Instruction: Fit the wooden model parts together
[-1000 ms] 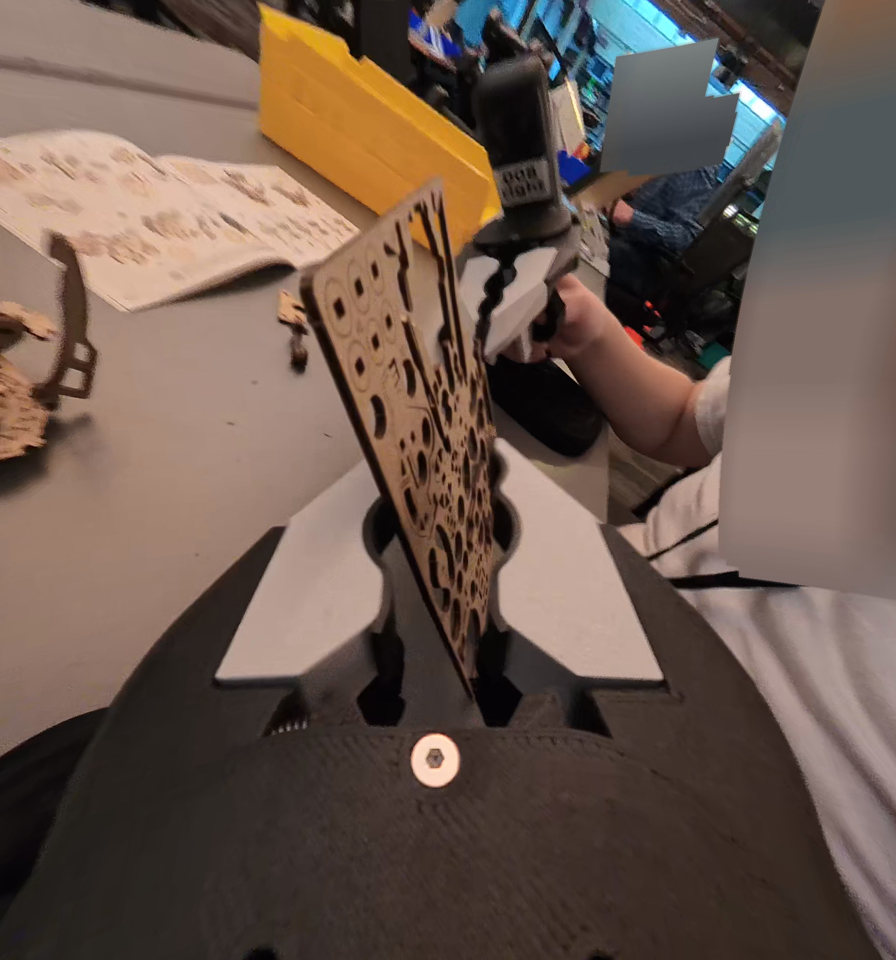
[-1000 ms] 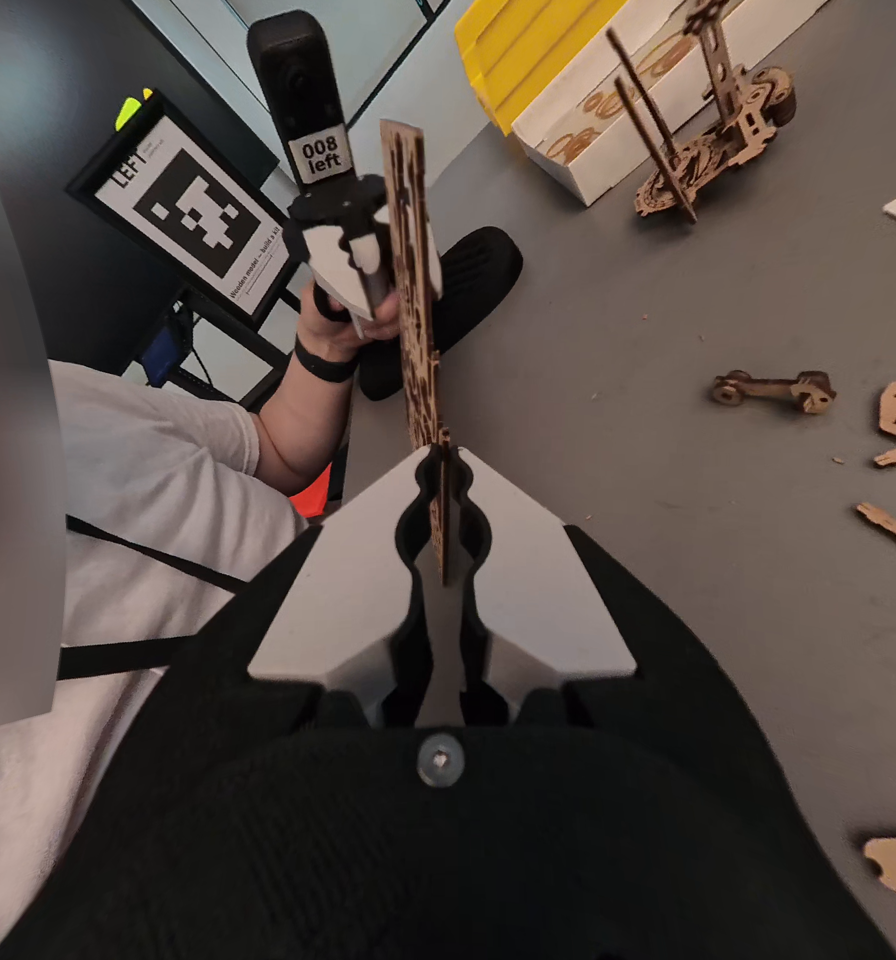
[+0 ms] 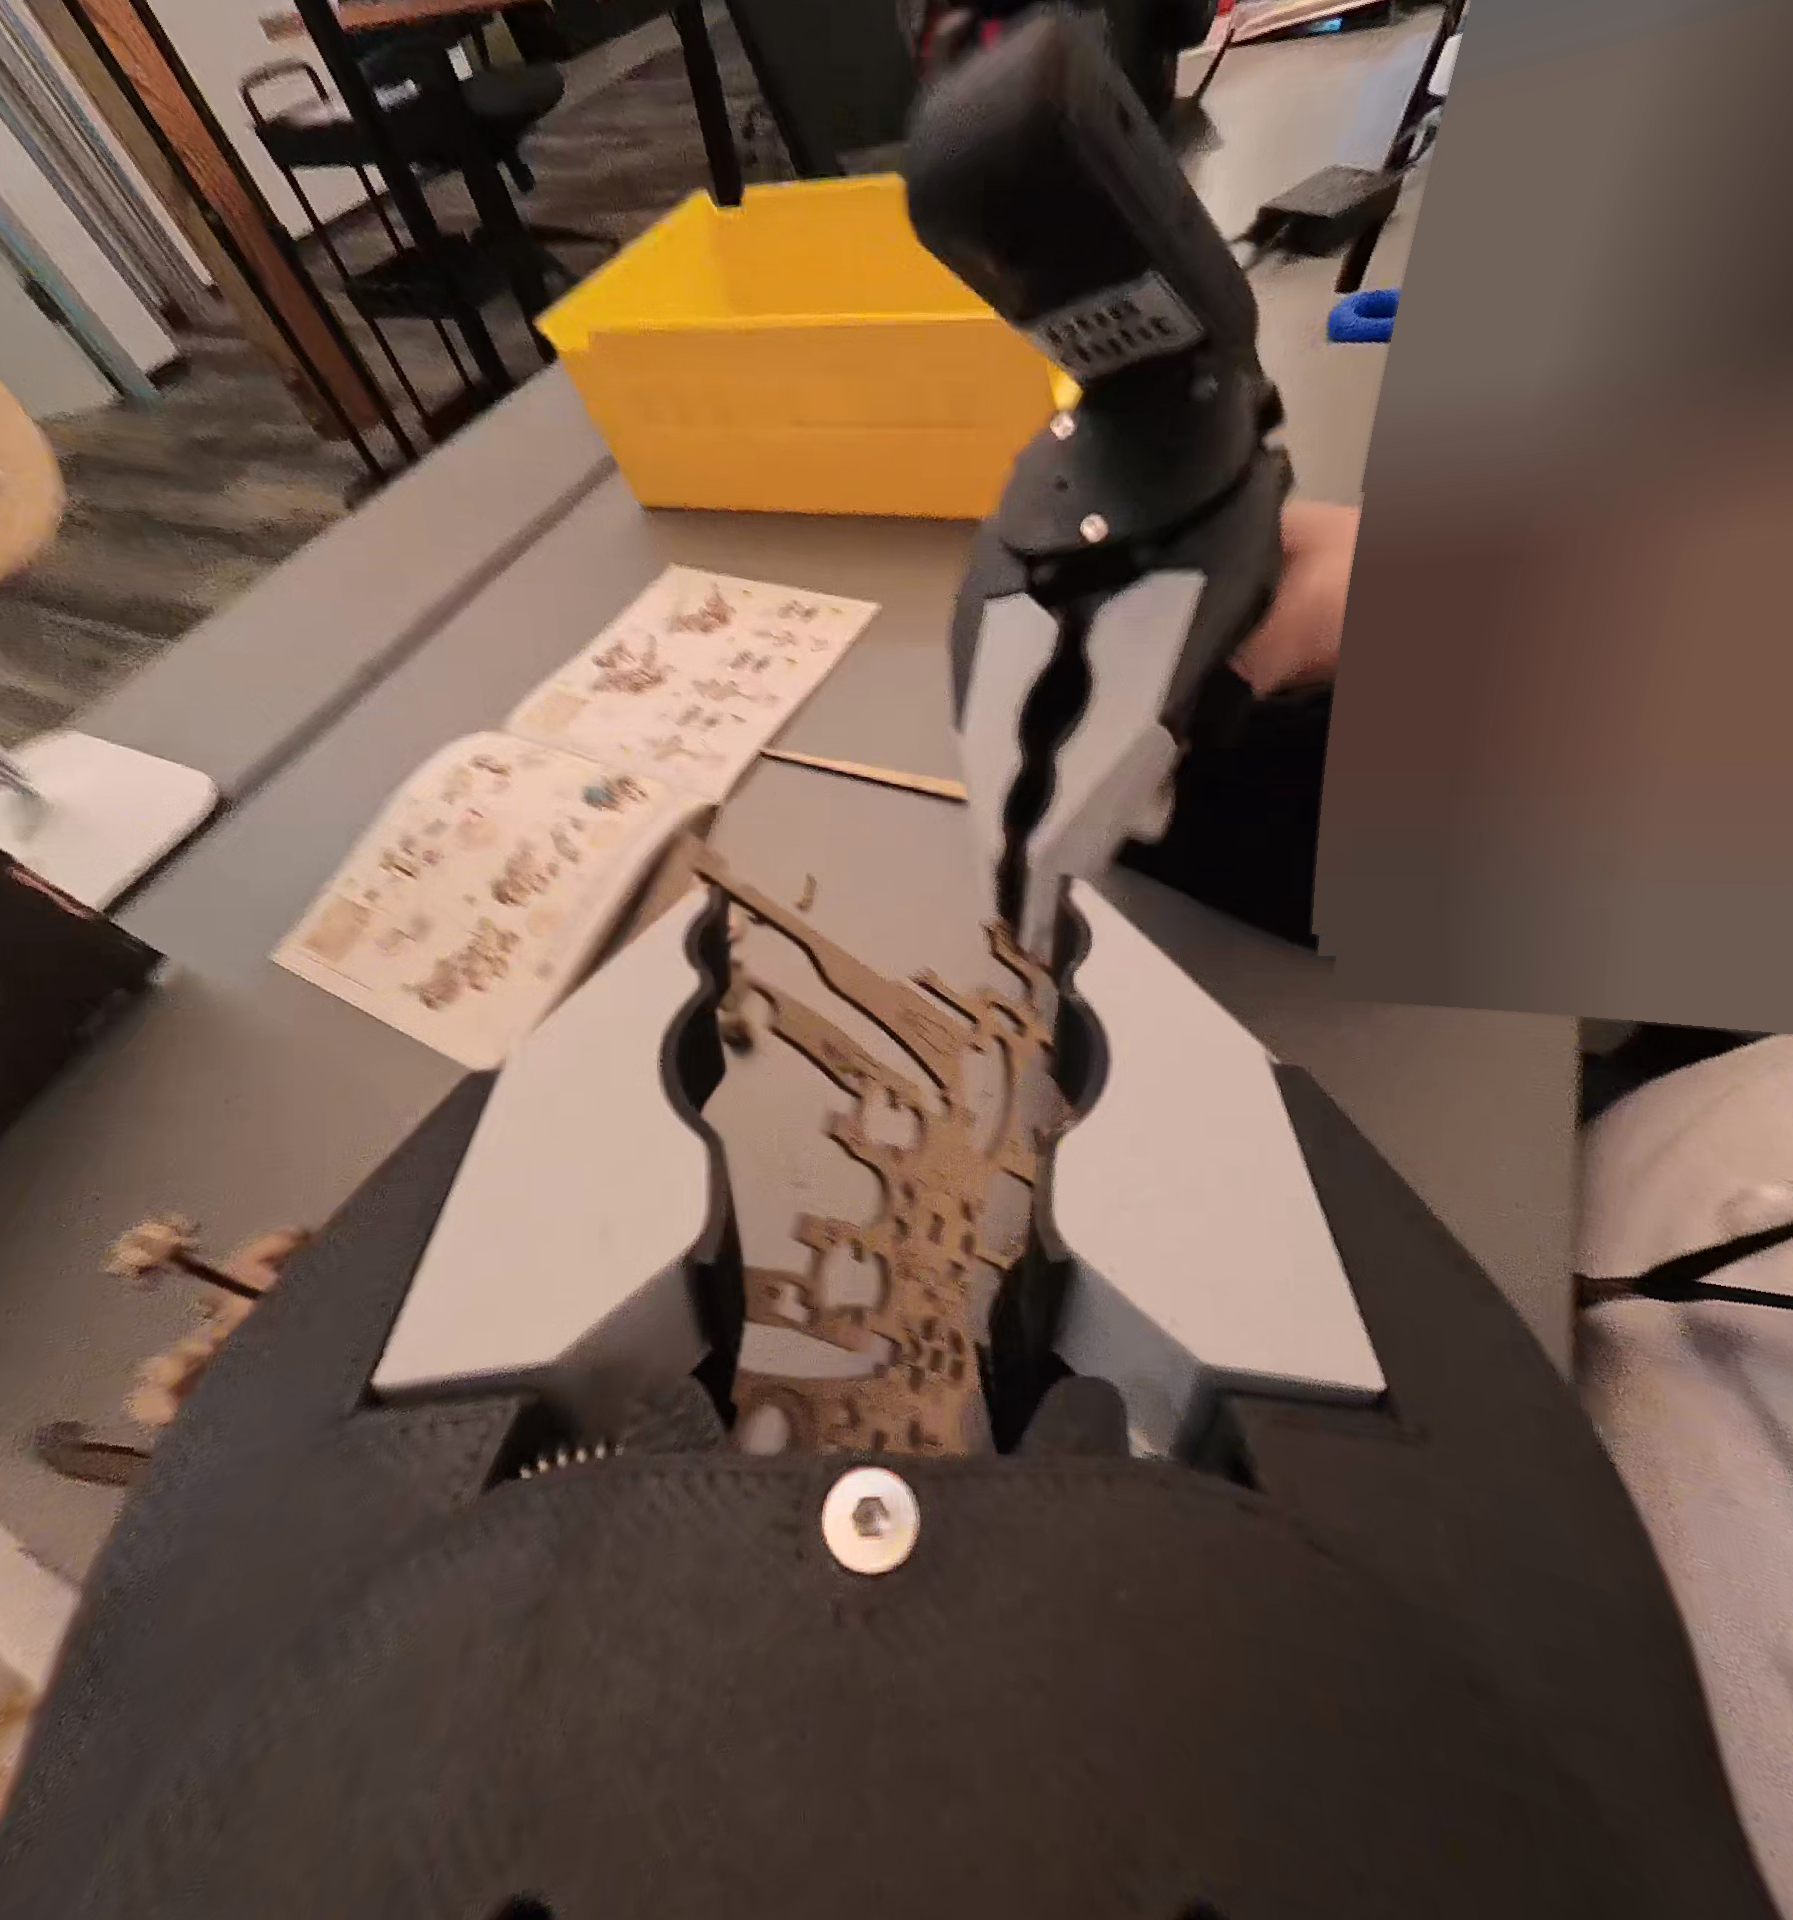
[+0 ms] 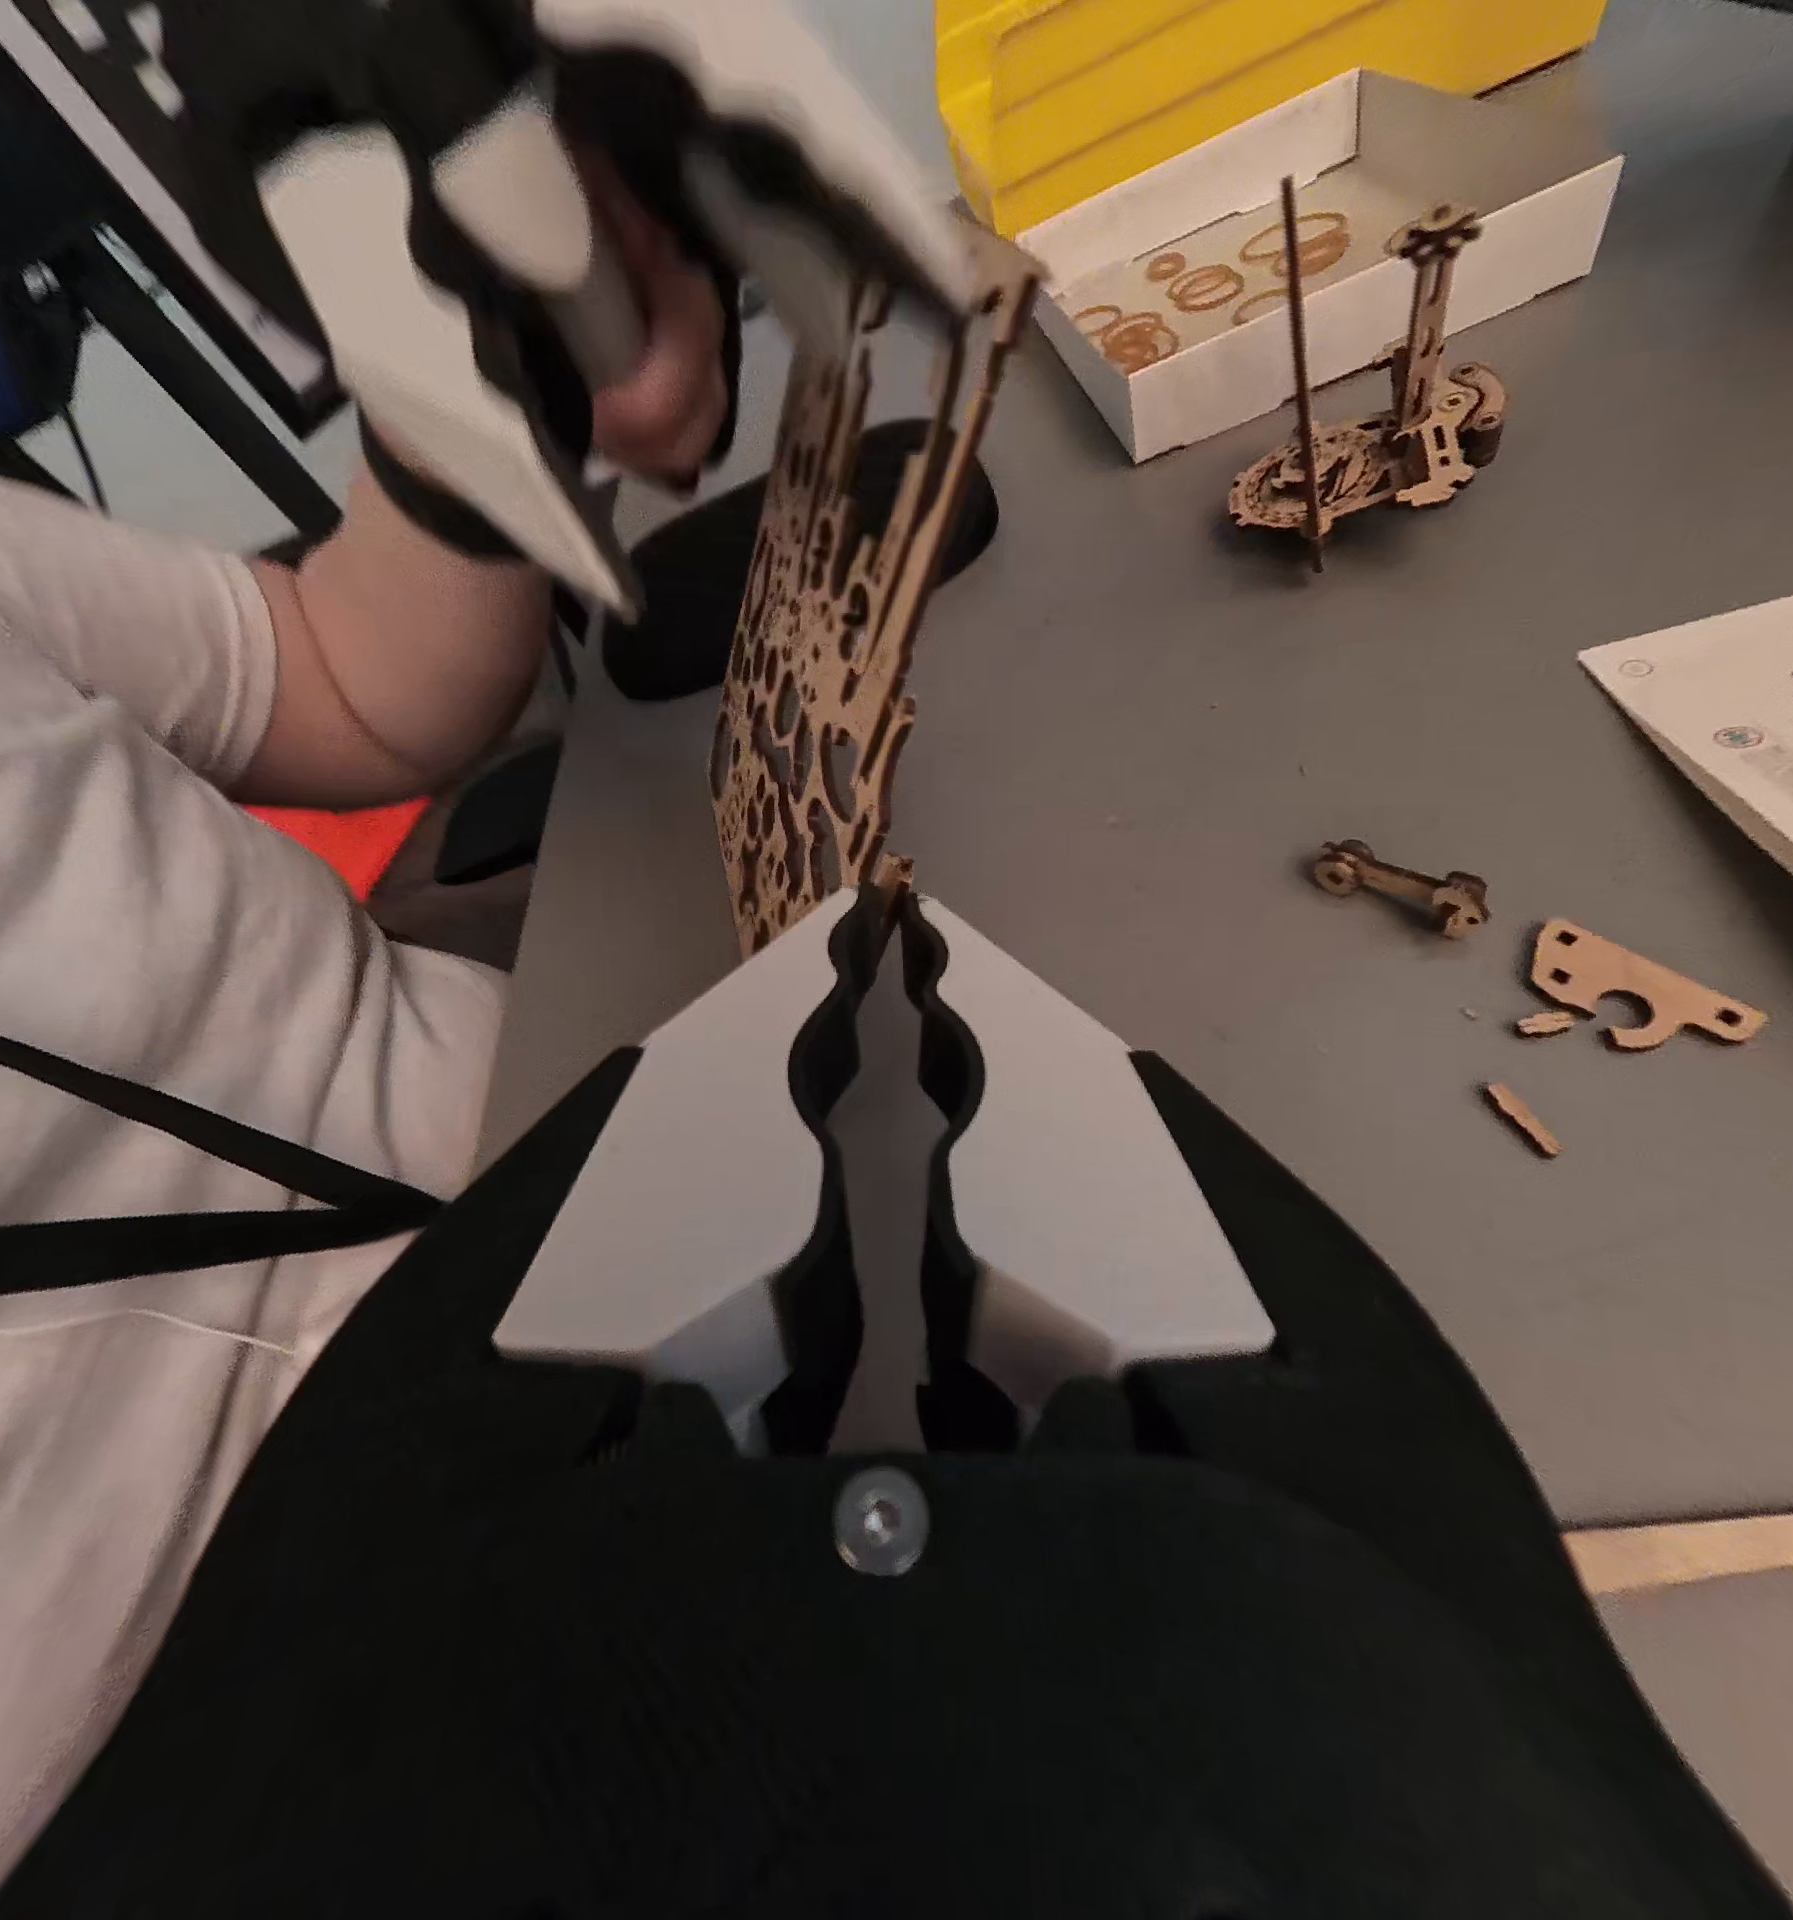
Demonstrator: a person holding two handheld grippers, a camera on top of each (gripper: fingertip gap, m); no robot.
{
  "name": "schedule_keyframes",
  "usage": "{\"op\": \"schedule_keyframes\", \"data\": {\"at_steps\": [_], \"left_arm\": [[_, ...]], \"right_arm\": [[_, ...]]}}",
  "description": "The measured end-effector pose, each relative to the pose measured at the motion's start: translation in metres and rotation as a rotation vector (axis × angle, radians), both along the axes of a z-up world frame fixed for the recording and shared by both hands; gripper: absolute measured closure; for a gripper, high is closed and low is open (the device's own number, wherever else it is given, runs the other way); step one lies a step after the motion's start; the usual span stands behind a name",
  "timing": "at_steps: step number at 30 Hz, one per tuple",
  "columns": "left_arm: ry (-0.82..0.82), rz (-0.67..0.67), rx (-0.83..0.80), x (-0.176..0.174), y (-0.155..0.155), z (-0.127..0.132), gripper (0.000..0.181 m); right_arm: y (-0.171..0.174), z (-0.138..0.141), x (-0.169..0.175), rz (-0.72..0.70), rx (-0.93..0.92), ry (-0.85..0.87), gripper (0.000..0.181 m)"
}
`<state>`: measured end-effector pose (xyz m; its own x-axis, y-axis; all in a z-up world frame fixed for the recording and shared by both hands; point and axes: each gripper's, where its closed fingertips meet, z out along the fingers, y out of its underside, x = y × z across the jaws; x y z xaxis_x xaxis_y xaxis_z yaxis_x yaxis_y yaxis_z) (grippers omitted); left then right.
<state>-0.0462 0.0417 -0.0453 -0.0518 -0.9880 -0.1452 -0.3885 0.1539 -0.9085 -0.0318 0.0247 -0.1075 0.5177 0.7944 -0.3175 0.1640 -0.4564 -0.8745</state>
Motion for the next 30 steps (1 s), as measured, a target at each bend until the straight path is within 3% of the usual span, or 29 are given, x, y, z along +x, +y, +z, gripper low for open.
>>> {"op": "schedule_keyframes", "data": {"at_steps": [3, 6, 8, 11, 13, 16, 20, 30], "left_arm": [[0.010, -0.014, 0.028, 0.002, 0.018, 0.030, 0.105], [0.017, -0.014, 0.061, 0.003, 0.035, 0.057, 0.106], [0.061, -0.003, 0.052, 0.001, 0.049, 0.060, 0.105], [0.080, -0.027, -0.088, -0.001, 0.055, 0.062, 0.113], [0.060, -0.126, -0.244, -0.002, 0.034, 0.064, 0.123], [0.078, -0.215, -0.337, -0.003, 0.002, 0.040, 0.134], [0.140, -0.142, -0.211, 0.005, -0.012, -0.011, 0.142], [0.163, -0.053, -0.042, 0.022, -0.020, -0.032, 0.148]], "right_arm": [[0.003, -0.008, 0.003, -0.017, 0.018, -0.067, 0.180], [0.003, -0.008, 0.003, -0.003, 0.026, -0.057, 0.180], [0.004, -0.009, 0.005, -0.007, 0.026, -0.056, 0.180], [0.006, -0.009, 0.007, -0.012, 0.029, -0.050, 0.180], [0.006, -0.007, 0.007, -0.012, 0.033, -0.035, 0.180], [0.006, -0.004, 0.006, -0.013, 0.025, -0.010, 0.180], [0.006, 0.006, 0.007, -0.022, 0.036, 0.046, 0.181], [0.005, 0.011, 0.008, -0.026, 0.079, 0.030, 0.181]]}}
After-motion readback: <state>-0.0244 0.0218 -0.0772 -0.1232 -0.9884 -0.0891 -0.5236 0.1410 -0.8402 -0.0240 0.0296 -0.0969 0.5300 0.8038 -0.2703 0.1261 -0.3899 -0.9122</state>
